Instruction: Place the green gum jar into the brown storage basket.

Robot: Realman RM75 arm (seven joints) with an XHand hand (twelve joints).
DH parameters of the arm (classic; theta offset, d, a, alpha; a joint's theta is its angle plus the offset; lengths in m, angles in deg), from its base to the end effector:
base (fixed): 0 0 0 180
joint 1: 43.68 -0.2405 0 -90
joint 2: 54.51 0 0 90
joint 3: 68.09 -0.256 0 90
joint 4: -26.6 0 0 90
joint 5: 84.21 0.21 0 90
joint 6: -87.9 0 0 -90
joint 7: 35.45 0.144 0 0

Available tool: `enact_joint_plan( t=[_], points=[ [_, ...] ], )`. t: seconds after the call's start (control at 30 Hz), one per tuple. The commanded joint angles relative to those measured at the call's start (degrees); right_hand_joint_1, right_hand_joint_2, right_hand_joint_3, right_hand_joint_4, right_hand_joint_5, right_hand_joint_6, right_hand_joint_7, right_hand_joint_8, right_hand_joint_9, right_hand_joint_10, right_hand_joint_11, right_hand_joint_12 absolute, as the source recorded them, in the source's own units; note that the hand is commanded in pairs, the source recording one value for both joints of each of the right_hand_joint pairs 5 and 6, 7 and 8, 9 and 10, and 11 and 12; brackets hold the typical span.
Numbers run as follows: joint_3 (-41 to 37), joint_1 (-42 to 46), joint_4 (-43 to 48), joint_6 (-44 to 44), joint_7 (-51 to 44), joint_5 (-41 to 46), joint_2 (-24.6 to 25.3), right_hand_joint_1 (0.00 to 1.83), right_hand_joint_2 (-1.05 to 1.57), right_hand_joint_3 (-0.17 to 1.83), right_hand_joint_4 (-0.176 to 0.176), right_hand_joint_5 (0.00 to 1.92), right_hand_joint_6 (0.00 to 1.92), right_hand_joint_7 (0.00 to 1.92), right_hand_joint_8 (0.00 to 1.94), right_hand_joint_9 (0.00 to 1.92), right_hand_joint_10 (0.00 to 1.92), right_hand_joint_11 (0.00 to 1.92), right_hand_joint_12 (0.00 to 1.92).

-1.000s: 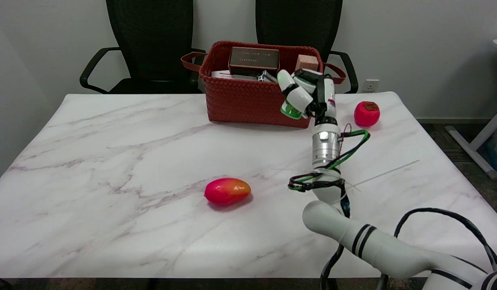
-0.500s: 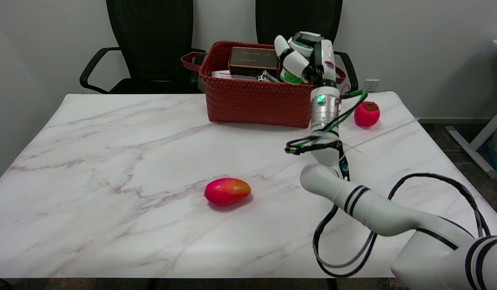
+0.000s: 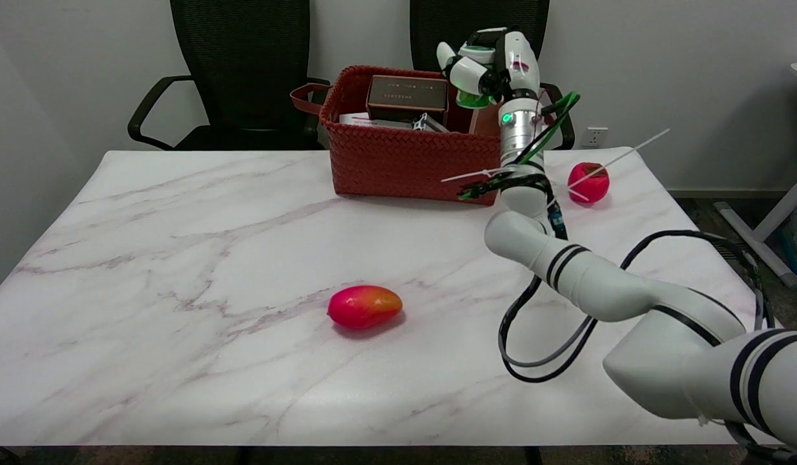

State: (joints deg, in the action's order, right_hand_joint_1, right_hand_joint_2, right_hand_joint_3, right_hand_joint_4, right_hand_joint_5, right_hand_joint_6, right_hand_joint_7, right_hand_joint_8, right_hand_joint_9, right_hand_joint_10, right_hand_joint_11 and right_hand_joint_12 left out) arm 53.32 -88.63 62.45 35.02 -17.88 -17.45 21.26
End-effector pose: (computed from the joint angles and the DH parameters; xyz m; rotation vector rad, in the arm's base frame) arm -0.1601 -0.4915 0.3370 1.2596 -0.1340 1.1373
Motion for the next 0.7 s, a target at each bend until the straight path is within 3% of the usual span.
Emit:
enact_joint_plan(
  t=[0.03, 0.3, 0.4, 0.57, 0.7],
  points=[
    [-3.38, -10.71, -19.62, 9.06, -5.78, -0.30, 1.59, 0.84, 0.80, 0.56, 0.000, 1.29, 1.29, 1.52, 1.52, 1.47, 1.47, 1.74, 1.74],
    [-4.68, -8.56, -19.73, 9.78, -5.78, 2.73, 1.05, 0.80, 0.88, 0.47, 0.000, 1.26, 1.26, 1.50, 1.50, 1.44, 1.44, 1.70, 1.70],
    [-4.23, -7.64, -19.36, 9.83, -5.31, 5.68, 0.62, 0.80, 0.89, 0.45, 0.000, 1.12, 1.12, 1.42, 1.42, 1.34, 1.34, 1.59, 1.59],
    [-4.20, -6.22, -18.36, 10.98, -5.23, 6.57, 0.33, 0.80, 0.84, 0.47, 0.000, 0.79, 0.79, 1.03, 1.03, 0.80, 0.80, 1.18, 1.18],
    [-4.60, -5.20, -15.52, 10.05, -5.23, 6.57, -0.17, 0.79, 0.64, 0.55, 0.000, 0.43, 0.43, 0.52, 0.52, 0.44, 0.44, 0.69, 0.69]
  ],
)
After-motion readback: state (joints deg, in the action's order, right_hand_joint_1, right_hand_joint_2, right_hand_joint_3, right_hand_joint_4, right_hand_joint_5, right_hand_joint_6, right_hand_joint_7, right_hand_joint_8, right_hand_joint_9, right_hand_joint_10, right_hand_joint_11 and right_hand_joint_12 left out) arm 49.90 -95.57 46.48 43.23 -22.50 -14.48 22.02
